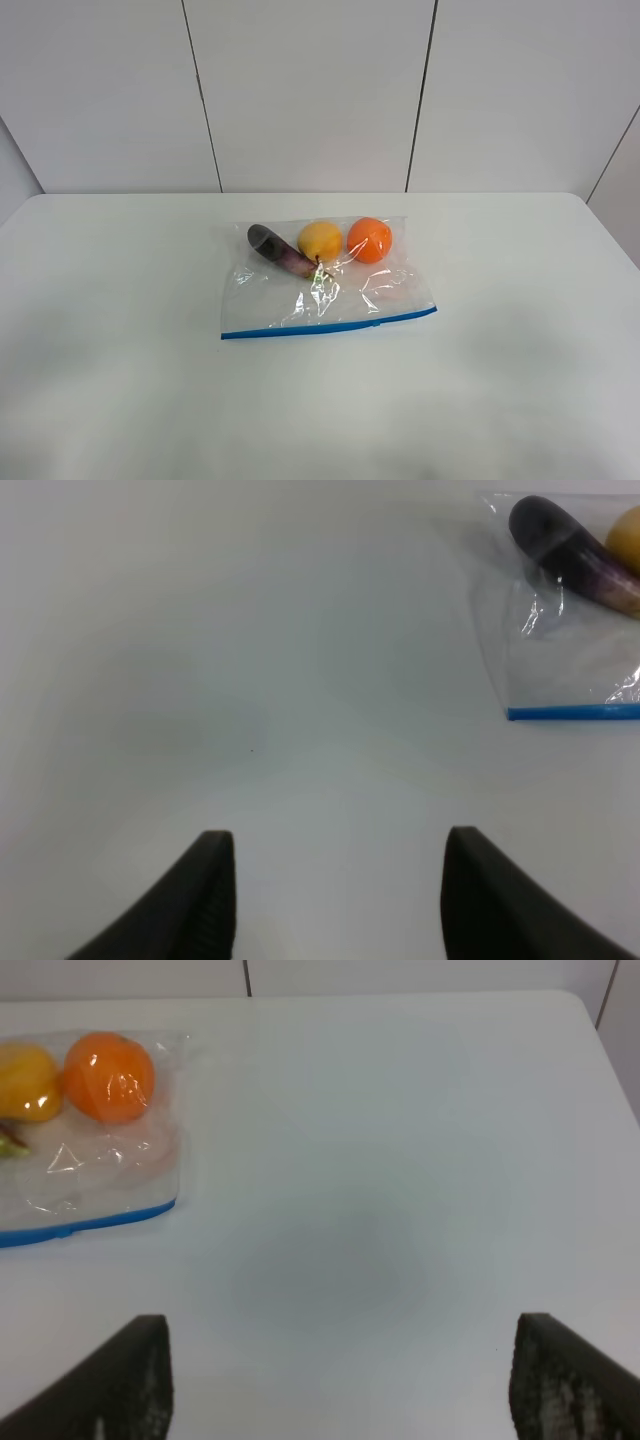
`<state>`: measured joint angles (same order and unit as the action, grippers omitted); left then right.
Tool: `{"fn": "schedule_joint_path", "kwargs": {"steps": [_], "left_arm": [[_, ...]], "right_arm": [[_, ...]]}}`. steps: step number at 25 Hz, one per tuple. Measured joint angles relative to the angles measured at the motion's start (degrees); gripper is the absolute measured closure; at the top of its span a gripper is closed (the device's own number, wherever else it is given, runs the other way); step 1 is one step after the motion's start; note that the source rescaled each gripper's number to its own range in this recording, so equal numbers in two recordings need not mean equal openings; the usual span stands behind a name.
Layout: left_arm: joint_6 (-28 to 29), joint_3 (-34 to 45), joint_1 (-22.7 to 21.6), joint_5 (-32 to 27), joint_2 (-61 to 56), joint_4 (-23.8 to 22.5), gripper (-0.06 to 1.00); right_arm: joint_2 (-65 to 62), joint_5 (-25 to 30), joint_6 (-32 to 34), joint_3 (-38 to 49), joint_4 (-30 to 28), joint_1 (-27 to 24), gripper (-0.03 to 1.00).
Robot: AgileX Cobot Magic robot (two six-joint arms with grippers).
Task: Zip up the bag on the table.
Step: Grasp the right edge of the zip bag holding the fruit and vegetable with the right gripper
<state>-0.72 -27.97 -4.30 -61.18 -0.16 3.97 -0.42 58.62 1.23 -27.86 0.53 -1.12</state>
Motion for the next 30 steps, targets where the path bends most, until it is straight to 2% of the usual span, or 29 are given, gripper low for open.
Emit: {"fn": "schedule_joint_path", "kwargs": {"steps": [16,23,30], "left_arm": [[0.00,0.00,0.00,0.00,0.00,0.00,-0.06],[0.00,0.00,0.00,0.00,0.00,0.00,-0.06],[0.00,0.00,0.00,0.00,0.00,0.00,-0.06]], "right_arm": [[0.00,-0.99,0.00,-0.65,0.39,0.00,-0.03],[1.77,-6.79,0.00,-3.68,1.05,0.00,-0.03],[15.91,-14.10,-0.13,-9.22,1.07,0.00,-0.03]]}}
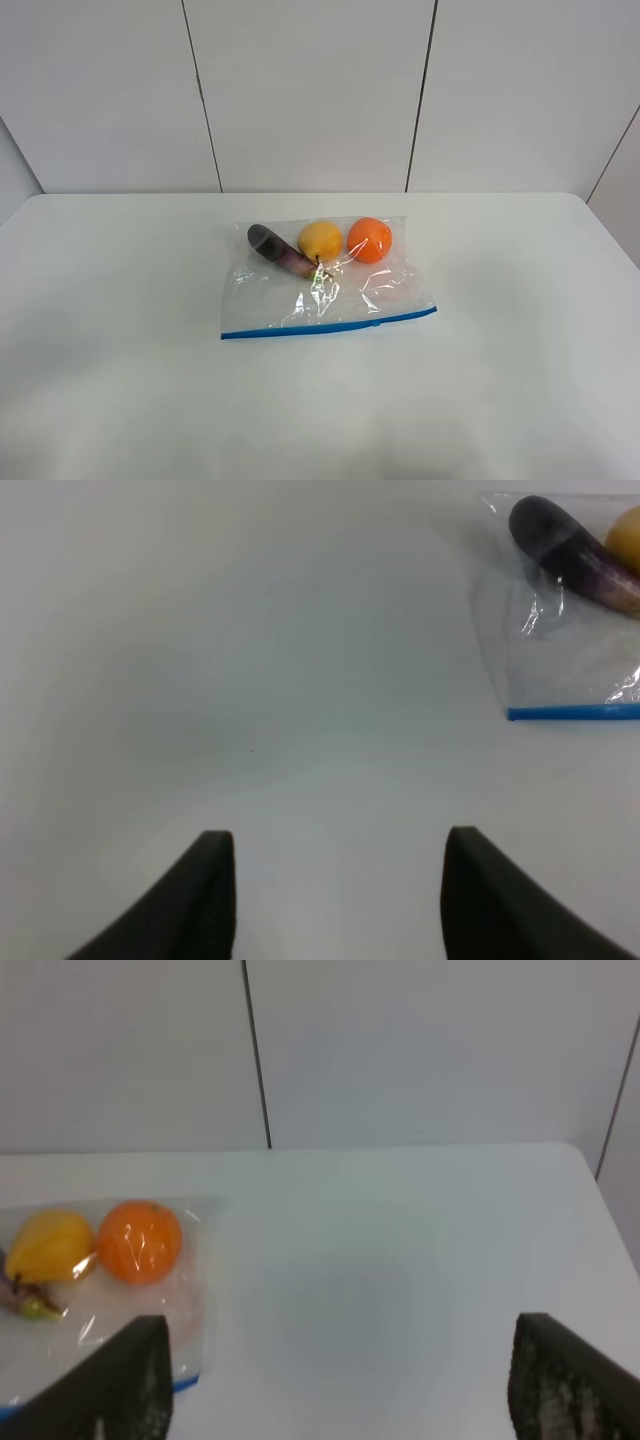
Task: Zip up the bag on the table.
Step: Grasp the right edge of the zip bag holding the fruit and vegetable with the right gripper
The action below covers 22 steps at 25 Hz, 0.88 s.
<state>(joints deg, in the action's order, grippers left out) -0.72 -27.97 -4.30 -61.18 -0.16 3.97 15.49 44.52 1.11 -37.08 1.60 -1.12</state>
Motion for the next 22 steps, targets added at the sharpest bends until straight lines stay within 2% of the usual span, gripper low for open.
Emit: {"fn": "schedule_joint_path", "kwargs": {"steps": [13,22], "left_arm": [[0.00,0.00,0.00,0.00,0.00,0.00,-0.06],[0.00,0.00,0.00,0.00,0.00,0.00,-0.06]], "right_arm": [[30.74,-5.78,-0.57,-16.81,0.00,0.00,-0.03],[47.14,-6.25,-0.62,-18.97,0.30,0.00,-0.02]]}}
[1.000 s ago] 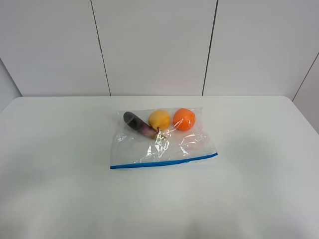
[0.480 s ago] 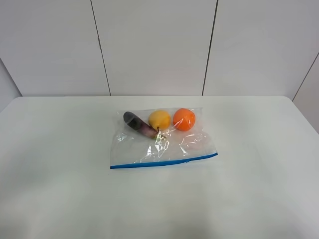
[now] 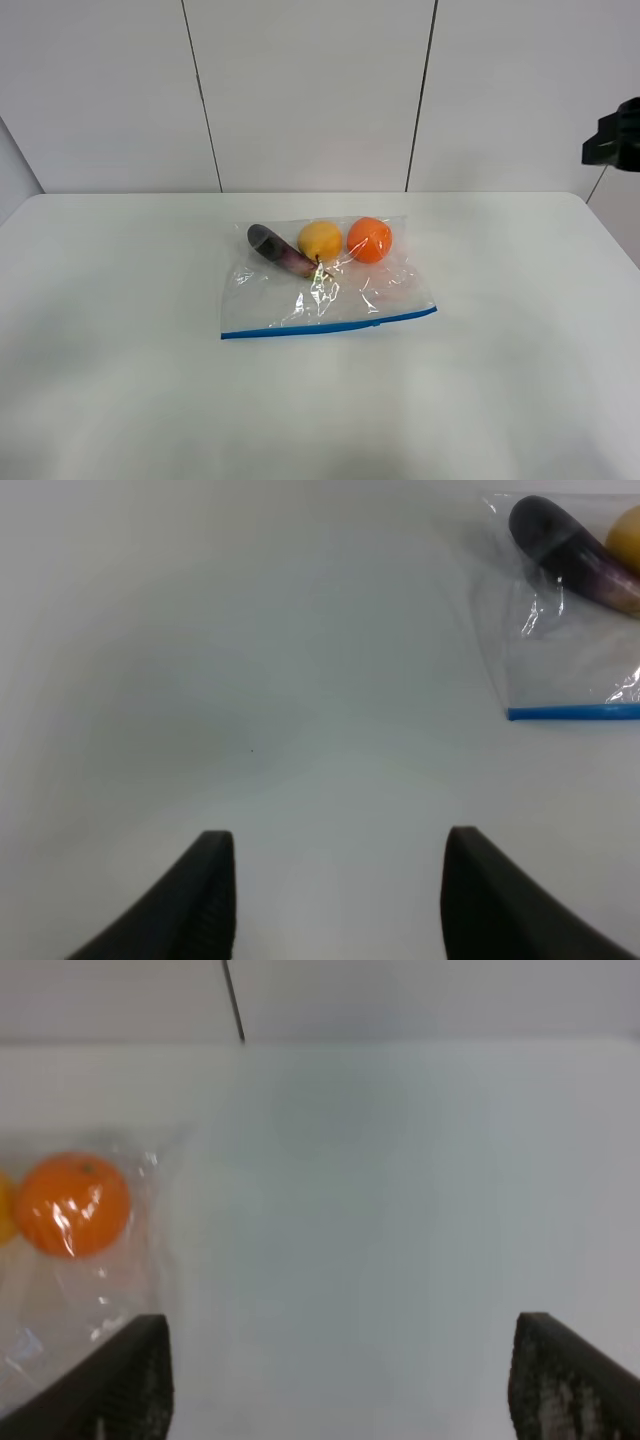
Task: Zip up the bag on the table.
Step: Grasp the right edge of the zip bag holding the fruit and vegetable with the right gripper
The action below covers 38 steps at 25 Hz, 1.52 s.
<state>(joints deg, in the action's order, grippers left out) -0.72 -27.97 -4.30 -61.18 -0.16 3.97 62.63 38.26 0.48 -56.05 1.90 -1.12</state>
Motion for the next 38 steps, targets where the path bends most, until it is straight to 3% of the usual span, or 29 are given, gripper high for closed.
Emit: {"fn": "schedule_joint_path", "kwargs": {"steps": [11,21,26,38], "left_arm": [[0.00,0.00,0.00,0.00,0.00,0.00,-0.06],[0.00,0.00,0.00,0.00,0.00,0.00,-0.06],[0.00,0.00,0.00,0.00,0.00,0.00,-0.06],[0.00,0.00,0.00,0.00,0.00,-0.05,-0.06]], "right_arm": [[13.85,-0.05,-3.74,0.00,7.94,0.00,-0.01],[26.35,1.44,-17.72,0.00,26.25,0.00,0.00],[31.65,1.49,-23.00,0.00,32.03,0.00,0.00],[37.26,1.44,-26.28,0.00,43.54,0.00,0.00]]}}
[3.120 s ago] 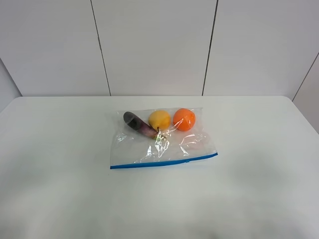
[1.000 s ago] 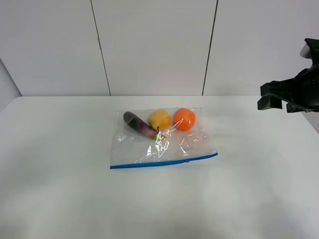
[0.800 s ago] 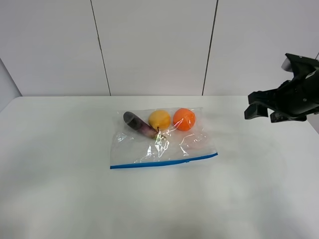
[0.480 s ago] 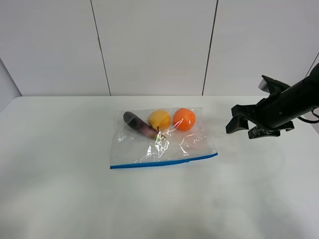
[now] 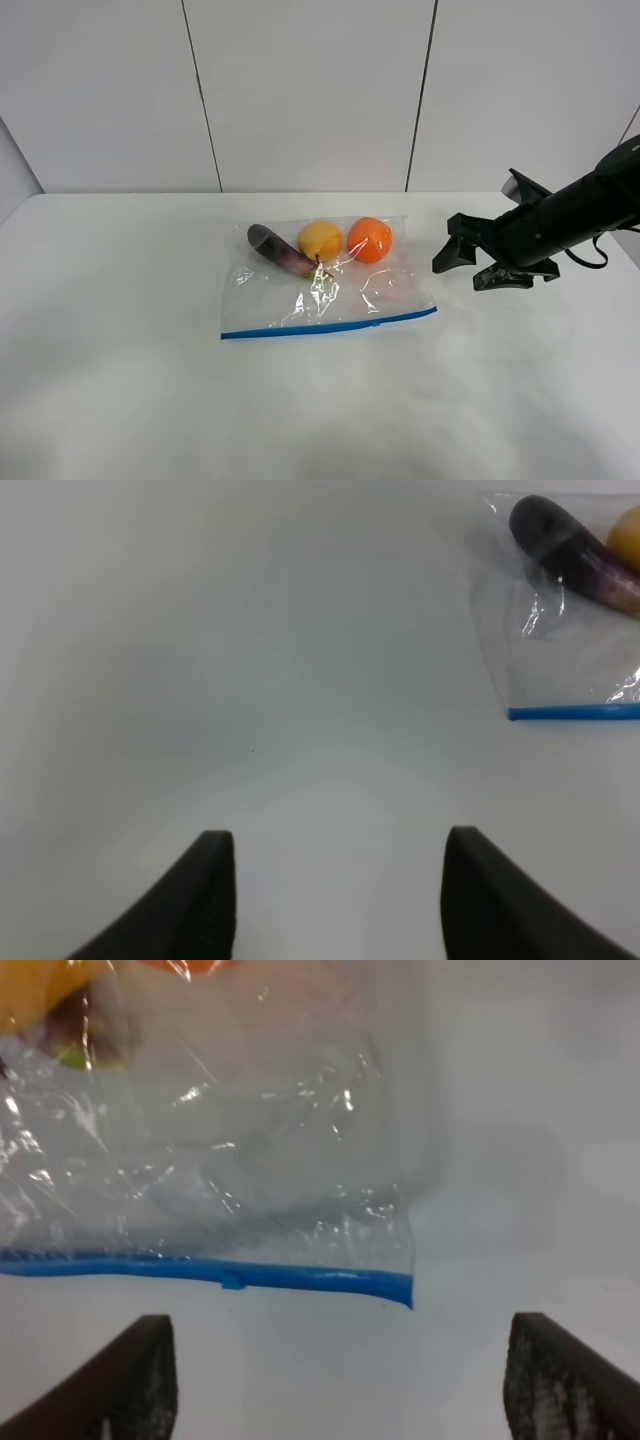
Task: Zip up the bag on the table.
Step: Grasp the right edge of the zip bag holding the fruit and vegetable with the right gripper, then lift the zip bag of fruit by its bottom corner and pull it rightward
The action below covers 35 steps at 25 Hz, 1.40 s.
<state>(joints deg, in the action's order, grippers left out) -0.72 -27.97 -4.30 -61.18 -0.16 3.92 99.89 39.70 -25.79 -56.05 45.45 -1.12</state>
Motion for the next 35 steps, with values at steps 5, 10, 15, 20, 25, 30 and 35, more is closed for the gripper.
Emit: {"fn": "schedule_joint_path", "kwargs": {"steps": [5,10,15,20,25,30,35], "left_arm": [[0.00,0.00,0.00,0.00,0.00,0.00,-0.06],[0.00,0.00,0.00,0.00,0.00,0.00,-0.06],[0.00,0.00,0.00,0.00,0.00,0.00,-0.06],[0.00,0.00,0.00,0.00,0.00,0.00,-0.06],[0.00,0.00,0.00,0.00,0.00,0.00,-0.06],[0.00,0.00,0.00,0.00,0.00,0.00,-0.06],[0.00,0.00,0.00,0.00,0.00,0.00,-0.06]], "right_arm": [[3.75,-0.05,-0.72,-0.04,2.60,0.00,0.00],[7.64,-0.37,-3.09,-0.04,4.76,0.00,0.01],[11.53,-0.66,-8.67,-0.04,9.73,0.00,0.01],[15.94,-1.08,-14.83,-0.11,15.79,0.00,0.03],[17.30,-1.36,-18.92,-0.11,19.51,0.00,0.36],[17.30,-2.02,-19.28,-0.11,20.03,0.00,0.84],[17.30,-2.06,-19.28,-0.11,20.03,0.00,0.97]]}}
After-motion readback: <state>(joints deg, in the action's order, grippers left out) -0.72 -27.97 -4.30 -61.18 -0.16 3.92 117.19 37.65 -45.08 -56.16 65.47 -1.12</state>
